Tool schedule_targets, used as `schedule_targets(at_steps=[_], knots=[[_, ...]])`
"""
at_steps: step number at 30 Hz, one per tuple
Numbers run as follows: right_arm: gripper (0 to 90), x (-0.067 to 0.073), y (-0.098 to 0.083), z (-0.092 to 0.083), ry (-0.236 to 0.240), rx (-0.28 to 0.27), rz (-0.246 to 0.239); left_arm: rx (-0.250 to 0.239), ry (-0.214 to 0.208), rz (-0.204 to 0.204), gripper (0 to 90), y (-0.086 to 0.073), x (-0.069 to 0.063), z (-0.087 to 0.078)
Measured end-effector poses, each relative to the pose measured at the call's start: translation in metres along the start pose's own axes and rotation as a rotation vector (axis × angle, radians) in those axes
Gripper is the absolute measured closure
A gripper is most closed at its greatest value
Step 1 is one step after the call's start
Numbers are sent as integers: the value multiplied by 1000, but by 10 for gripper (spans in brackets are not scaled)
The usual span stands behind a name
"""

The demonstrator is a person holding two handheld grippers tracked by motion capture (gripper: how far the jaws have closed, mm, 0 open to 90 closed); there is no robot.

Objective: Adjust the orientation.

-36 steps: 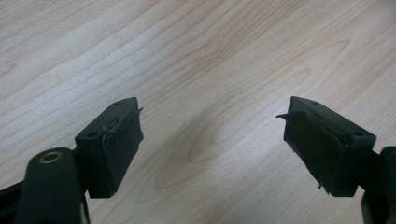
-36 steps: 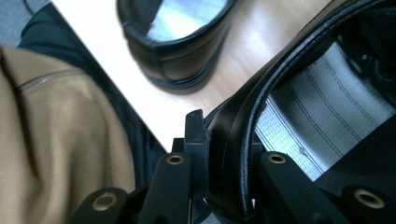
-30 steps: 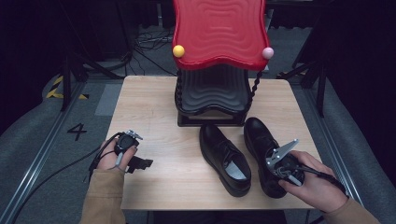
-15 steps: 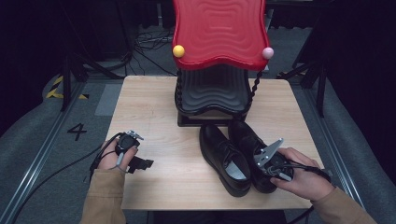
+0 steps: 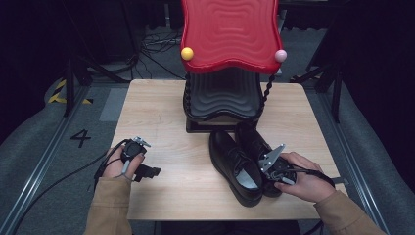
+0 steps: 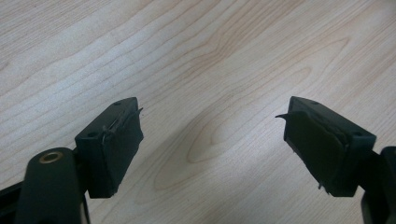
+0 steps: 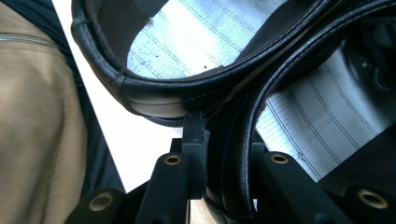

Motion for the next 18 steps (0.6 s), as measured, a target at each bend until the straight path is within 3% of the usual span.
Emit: schedule_targets(at_steps=[4, 8, 13, 18], knots=[[776, 4, 0, 1, 17, -6, -43, 4, 1, 4, 197, 0, 0, 0], [771, 5, 1, 1, 39, -5, -32, 4, -3, 0, 197, -1, 0, 1], [758, 1, -1, 4, 62, 12, 24, -2, -5, -2, 197, 1, 2, 1], [697, -1, 0, -2, 52, -43, 86, -1, -9, 3, 197, 3, 1, 1]])
Point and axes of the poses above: each handheld gripper's, and its own axes: z roughly forward along the jaws, y roughly out of its top, x roughly to its left, the point moved 4 cm from there along z, roughly forward along the jaws, and after that the axes turned 3 degrees about z, right-handed, at the moved point
